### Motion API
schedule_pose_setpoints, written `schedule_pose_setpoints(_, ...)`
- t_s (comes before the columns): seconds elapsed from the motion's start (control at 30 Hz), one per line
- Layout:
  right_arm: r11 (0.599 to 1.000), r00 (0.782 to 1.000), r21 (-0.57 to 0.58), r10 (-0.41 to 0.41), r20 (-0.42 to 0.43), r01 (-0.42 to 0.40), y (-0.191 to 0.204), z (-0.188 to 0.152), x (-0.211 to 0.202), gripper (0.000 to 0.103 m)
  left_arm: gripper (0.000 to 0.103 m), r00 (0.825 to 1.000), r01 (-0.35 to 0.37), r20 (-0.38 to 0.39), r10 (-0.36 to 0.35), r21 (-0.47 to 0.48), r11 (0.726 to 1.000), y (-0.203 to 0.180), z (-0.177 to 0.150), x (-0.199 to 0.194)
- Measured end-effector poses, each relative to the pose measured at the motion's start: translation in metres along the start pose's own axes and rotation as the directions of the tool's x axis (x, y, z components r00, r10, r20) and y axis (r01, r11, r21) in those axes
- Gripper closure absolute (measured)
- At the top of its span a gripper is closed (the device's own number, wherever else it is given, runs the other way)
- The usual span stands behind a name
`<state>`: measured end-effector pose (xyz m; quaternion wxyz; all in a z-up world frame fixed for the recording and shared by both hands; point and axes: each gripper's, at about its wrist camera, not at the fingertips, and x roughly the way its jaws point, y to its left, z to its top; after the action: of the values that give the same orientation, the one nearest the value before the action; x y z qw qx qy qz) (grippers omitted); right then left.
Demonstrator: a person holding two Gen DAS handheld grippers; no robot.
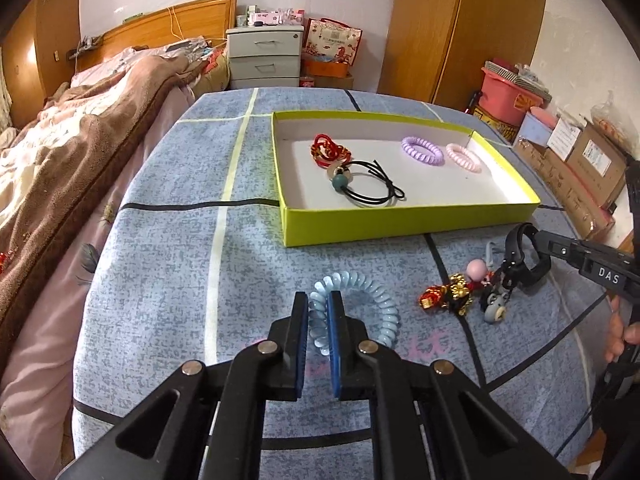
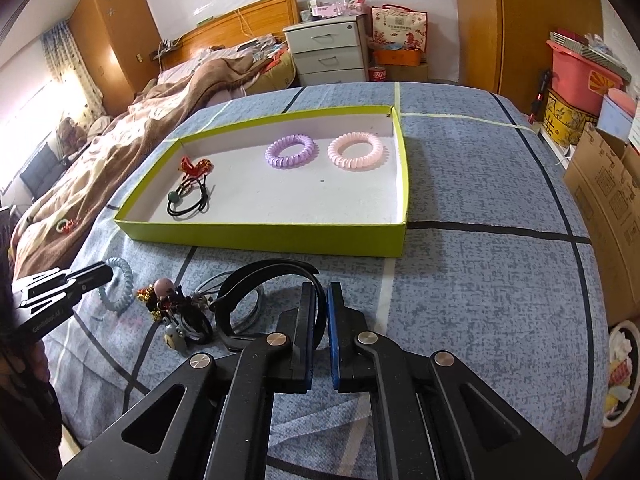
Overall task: Organize jewelry
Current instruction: 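Grasp the pale blue coil with the left tool while the right tool grasps the black watch band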
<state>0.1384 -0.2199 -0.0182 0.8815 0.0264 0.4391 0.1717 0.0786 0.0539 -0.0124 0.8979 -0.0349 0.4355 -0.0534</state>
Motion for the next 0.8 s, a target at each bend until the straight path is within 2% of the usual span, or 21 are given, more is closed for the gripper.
schedule_pose_setpoints(0.23,1.0,1.0,0.014,-0.003,0.017,0.003,-0.003,0.001,-0.007,0.097,0.093,1.0,0.006,0.023,-0.006,-0.003,1.0,0.0,0.004,-0.007)
schedule_pose_setpoints(0.43,1.0,1.0,0.016,-0.001,0.031,0.0,-0.003,0.002,-0.014,0.097,0.093,0.998,0.043,0.049,-0.042,-0.011,0.999,-0.002,0.01,-0.013)
schedule_pose_setpoints(0.67,1.0,0.998,0.019,0.002,0.057,-0.004,-0.002,0.01,-0.023,0.097,0.093,0.996,0.041,0.084,-0.041,-0.002,0.999,-0.005,0.023,-0.022)
schedule_pose_setpoints(0.8,1.0,0.998,0.018,-0.002,0.065,0.0,-0.001,0.017,-0.025,0.097,0.093,0.993,0.07,0.096,-0.068,-0.014,0.997,-0.006,0.034,-0.023)
